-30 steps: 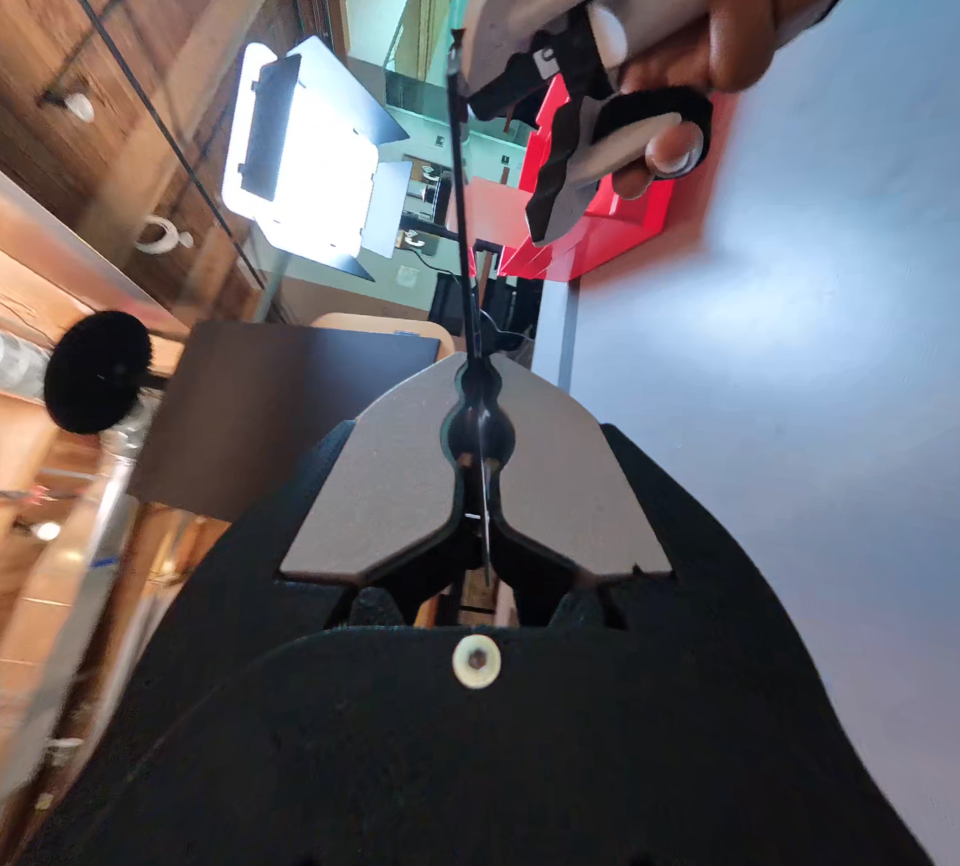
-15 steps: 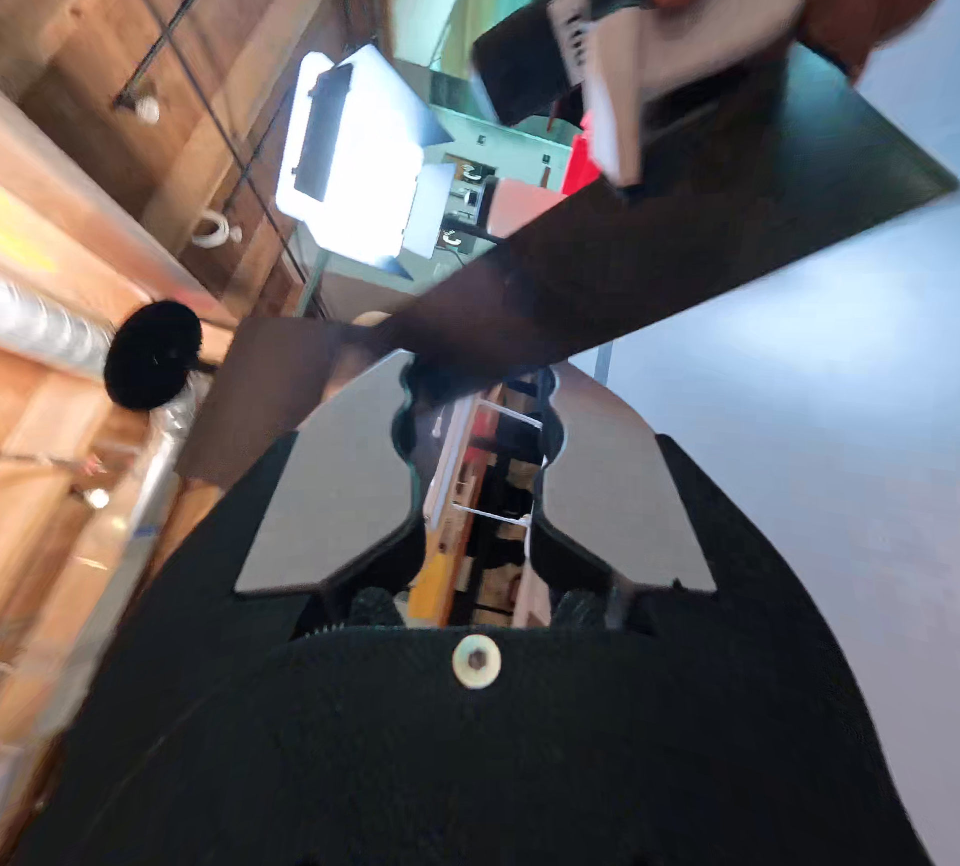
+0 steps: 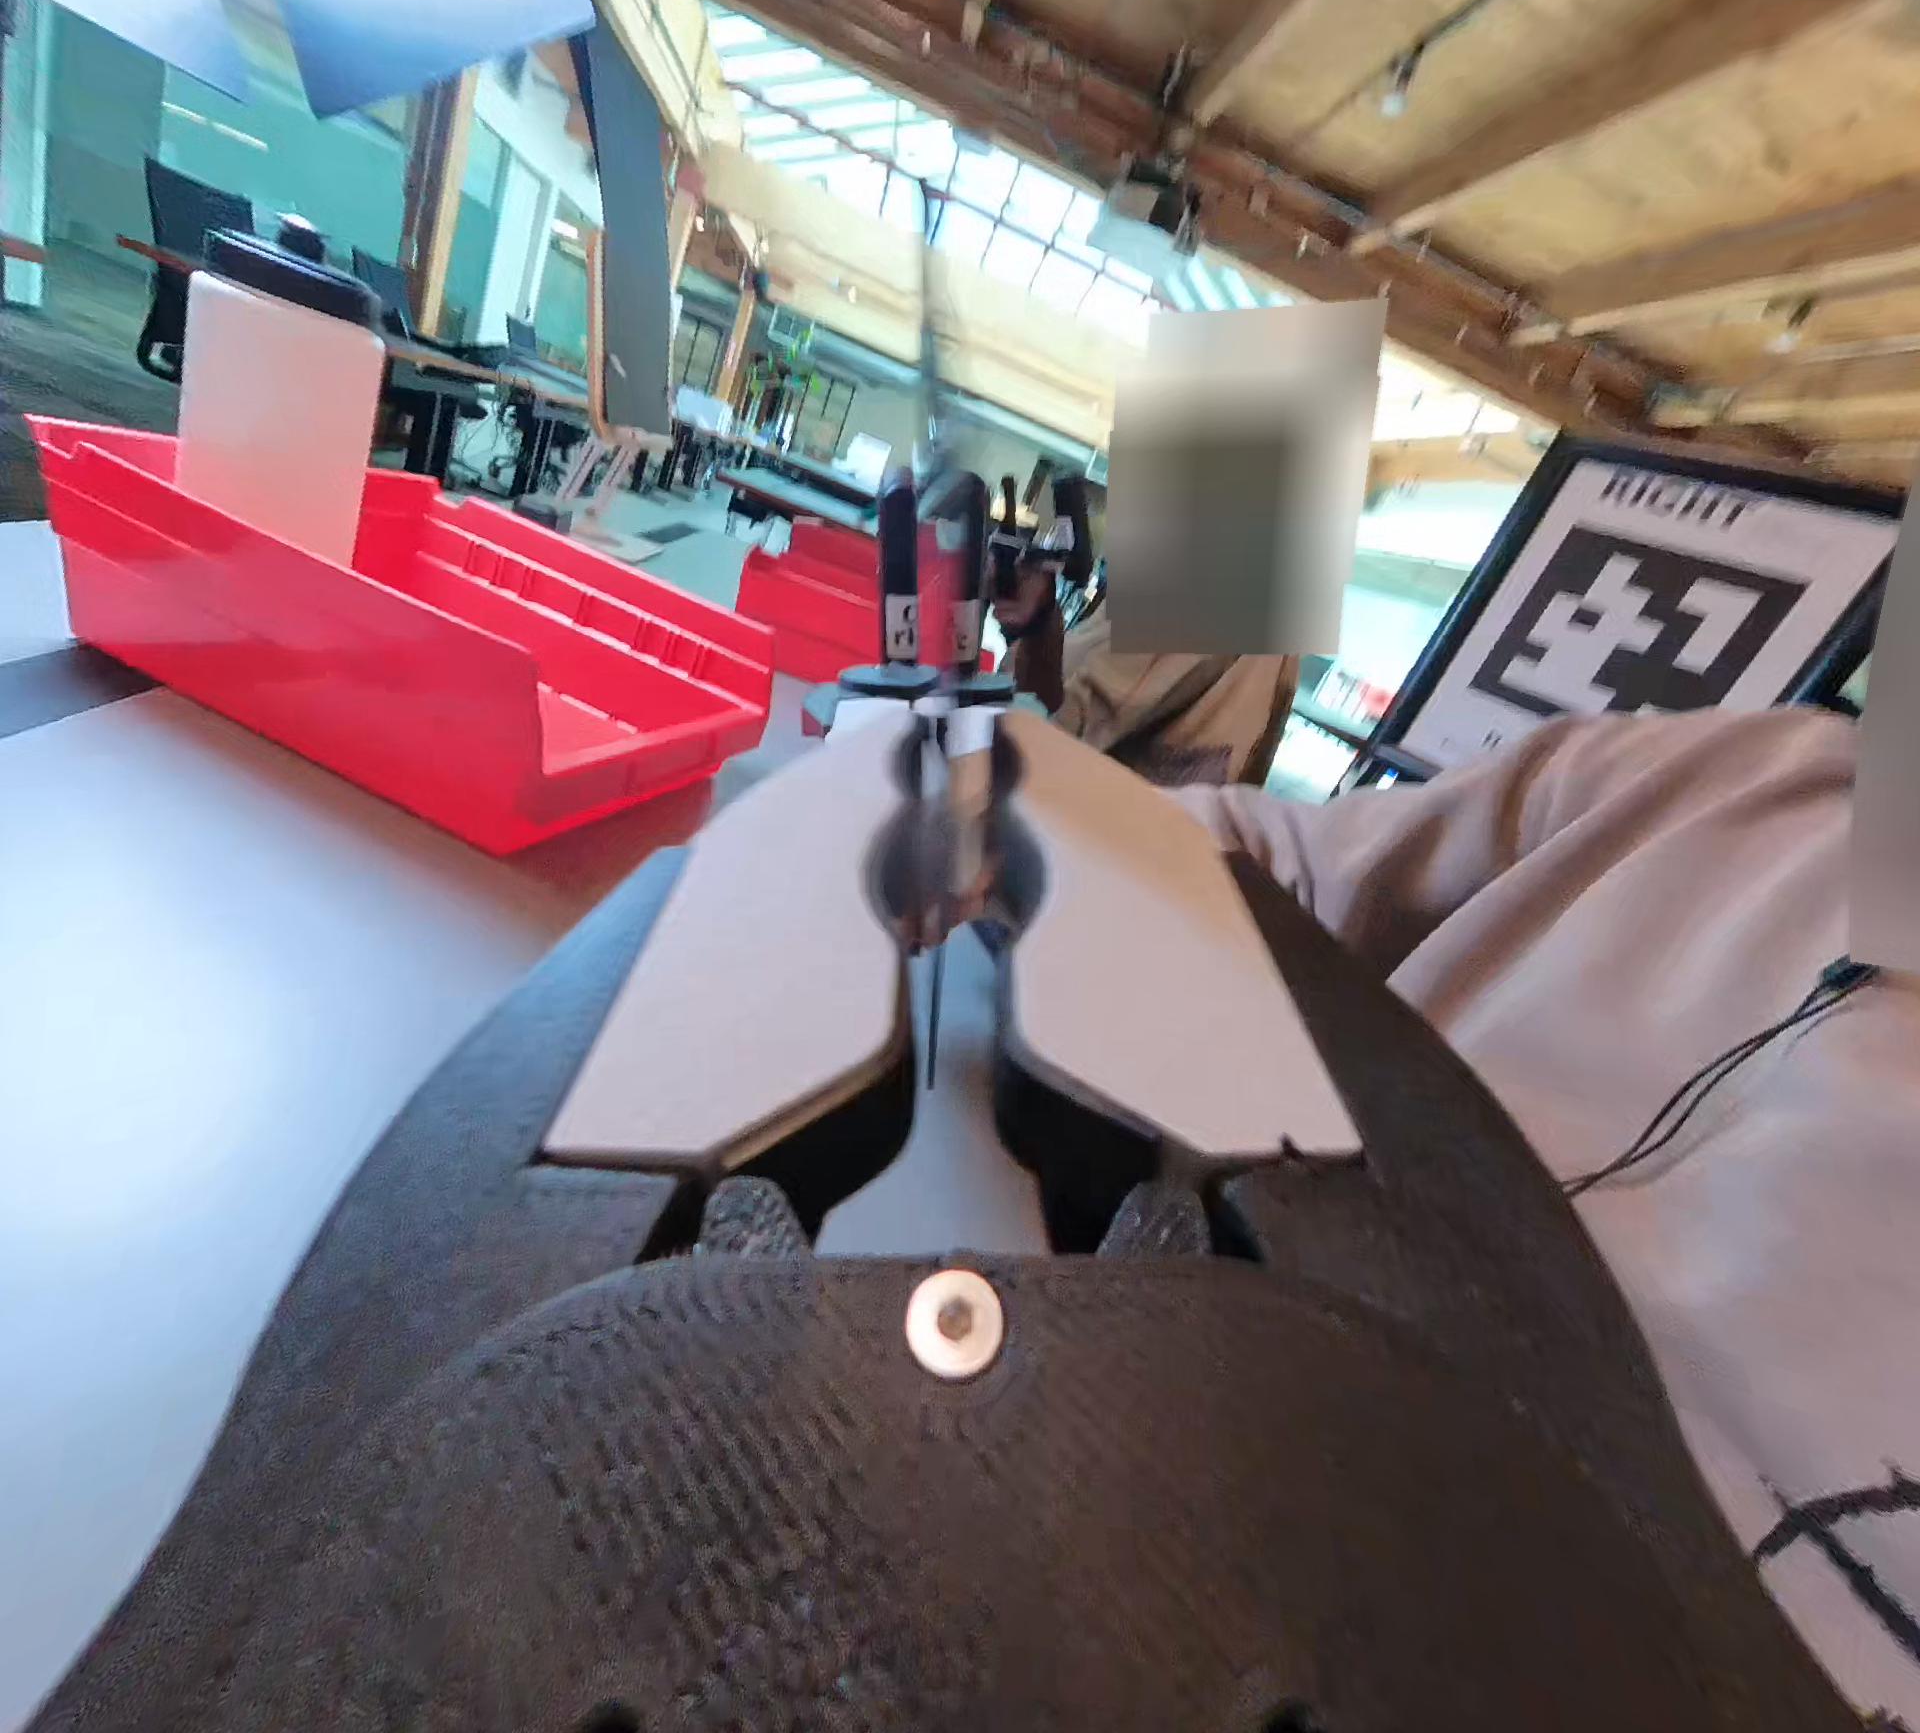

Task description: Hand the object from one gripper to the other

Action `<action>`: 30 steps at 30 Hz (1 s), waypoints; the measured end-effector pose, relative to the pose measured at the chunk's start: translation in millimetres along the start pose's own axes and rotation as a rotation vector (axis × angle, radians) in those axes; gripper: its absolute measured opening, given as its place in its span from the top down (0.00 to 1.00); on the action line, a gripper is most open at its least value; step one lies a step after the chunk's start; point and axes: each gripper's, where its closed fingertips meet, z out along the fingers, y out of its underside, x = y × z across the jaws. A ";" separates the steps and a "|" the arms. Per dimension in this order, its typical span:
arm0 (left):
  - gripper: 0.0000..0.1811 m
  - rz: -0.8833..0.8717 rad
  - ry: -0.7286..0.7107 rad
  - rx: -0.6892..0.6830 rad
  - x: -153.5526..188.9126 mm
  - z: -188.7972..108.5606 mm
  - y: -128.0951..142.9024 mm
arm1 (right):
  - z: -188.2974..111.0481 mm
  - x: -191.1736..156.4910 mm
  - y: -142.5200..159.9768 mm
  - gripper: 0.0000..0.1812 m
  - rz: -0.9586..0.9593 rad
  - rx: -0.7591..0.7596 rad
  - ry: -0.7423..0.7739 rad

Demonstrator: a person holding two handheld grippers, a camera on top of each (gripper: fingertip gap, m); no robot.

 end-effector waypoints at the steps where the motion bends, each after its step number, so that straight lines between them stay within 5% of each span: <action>1: 0.99 0.048 -0.038 -0.031 -2.1 0.9 2.5 | 2.0 0.0 4.4 0.99 -0.030 -0.026 0.017; 6: 0.99 0.232 -0.157 -0.057 -7.3 -5.1 -5.0 | -6.4 31.5 11.3 0.84 -0.265 -0.150 0.296; 11: 0.99 0.142 -0.113 0.224 -2.7 -14.8 -33.5 | 12.3 8.7 30.1 0.68 -0.144 -0.147 0.105; 14: 0.99 0.072 -0.060 0.300 2.4 -13.2 -35.4 | 25.4 -6.7 15.4 0.80 -0.045 0.016 0.043; 16: 0.99 0.058 -0.050 0.287 3.6 -8.8 -30.9 | 21.4 -5.6 -0.4 0.98 -0.095 0.076 0.098; 17: 0.99 0.066 -0.048 0.276 3.8 -8.9 -31.0 | 17.2 -8.0 -6.3 0.99 -0.138 0.079 0.096; 20: 0.92 0.102 -0.089 0.118 -7.0 -14.0 -24.3 | -3.0 -2.8 -18.4 0.99 -0.254 0.008 0.147; 25: 0.76 0.388 -0.274 -0.249 -31.4 -40.1 -5.3 | -28.1 14.2 7.3 0.99 -0.409 -0.334 0.216; 30: 0.90 0.525 -0.214 -0.671 -31.6 -41.1 67.0 | -22.7 5.9 18.9 0.99 -0.402 -0.368 0.142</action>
